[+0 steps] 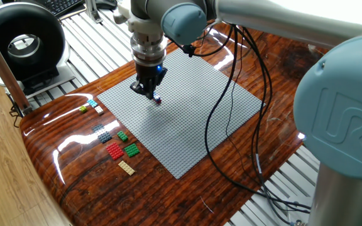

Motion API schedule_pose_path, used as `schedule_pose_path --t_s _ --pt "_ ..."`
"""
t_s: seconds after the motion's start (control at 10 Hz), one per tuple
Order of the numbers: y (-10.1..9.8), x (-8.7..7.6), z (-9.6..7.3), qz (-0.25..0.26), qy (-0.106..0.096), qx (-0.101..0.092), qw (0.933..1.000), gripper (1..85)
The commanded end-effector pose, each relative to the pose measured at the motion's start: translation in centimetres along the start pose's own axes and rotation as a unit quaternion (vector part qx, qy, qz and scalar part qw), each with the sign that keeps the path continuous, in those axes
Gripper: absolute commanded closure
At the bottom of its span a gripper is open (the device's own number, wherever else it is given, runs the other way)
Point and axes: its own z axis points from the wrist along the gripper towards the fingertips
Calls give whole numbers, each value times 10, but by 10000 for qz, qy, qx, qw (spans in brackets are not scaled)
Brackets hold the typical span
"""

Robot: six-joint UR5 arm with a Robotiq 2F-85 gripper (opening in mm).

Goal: Build with small Lego blocks

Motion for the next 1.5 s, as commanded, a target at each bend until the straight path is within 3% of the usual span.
schedule_pose_path --t_s 0.0,0.3,1.4 --pt "1 0 -1 38 -13 -67 10000 843" --pt "12 -1 -3 124 -8 -91 9999 843" --pt "0 -4 0 21 -15 -28 10000 843"
